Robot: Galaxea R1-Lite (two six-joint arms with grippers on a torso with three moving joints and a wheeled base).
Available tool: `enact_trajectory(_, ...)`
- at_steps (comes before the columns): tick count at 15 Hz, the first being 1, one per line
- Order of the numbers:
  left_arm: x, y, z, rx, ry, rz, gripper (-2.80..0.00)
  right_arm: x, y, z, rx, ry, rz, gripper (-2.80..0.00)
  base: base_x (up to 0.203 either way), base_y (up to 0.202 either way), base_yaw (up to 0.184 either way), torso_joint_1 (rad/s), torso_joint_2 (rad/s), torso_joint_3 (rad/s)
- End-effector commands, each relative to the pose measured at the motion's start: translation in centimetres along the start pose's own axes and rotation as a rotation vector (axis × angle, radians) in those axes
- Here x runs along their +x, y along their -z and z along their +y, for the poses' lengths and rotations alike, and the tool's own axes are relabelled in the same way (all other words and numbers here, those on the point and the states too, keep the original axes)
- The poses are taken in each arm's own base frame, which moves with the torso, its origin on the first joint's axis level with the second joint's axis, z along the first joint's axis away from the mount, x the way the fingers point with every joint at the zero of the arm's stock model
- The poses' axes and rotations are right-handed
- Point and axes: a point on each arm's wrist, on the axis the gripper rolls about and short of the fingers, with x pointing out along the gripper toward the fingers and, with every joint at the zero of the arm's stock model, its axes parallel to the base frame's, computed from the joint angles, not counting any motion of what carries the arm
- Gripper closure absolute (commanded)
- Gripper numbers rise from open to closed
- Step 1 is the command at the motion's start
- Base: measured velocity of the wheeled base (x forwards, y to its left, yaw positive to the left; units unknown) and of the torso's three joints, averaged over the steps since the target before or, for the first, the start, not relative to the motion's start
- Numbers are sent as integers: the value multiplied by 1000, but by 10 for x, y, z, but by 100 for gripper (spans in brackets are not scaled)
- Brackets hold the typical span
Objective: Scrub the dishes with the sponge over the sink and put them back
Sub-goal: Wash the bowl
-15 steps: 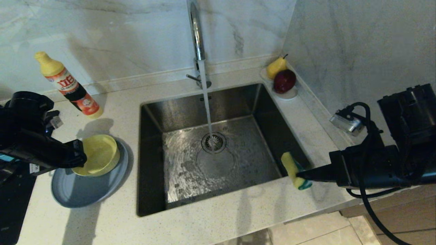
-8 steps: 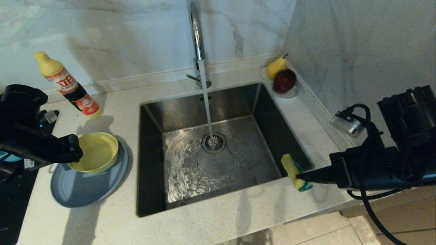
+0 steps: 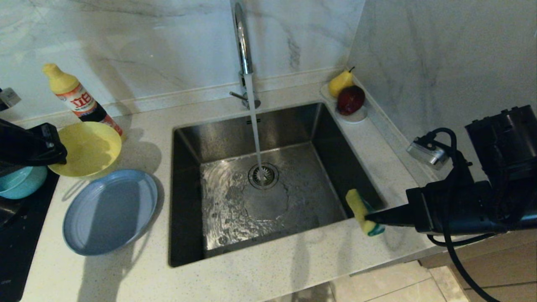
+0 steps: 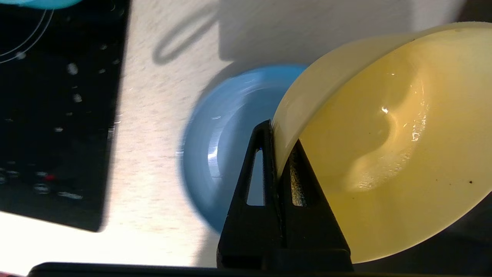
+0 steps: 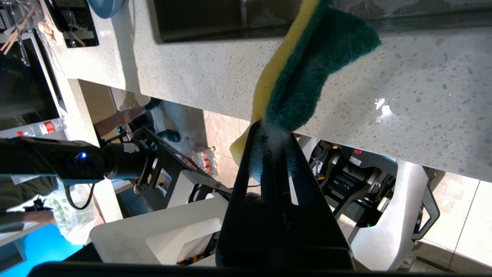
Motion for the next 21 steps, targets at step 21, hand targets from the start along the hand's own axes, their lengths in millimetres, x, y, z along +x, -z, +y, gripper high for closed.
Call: enact_trajectory(21, 116, 113, -251, -97, 221, 204, 0, 1, 0, -1, -16, -16, -30, 0, 0, 0, 0, 0, 0, 0)
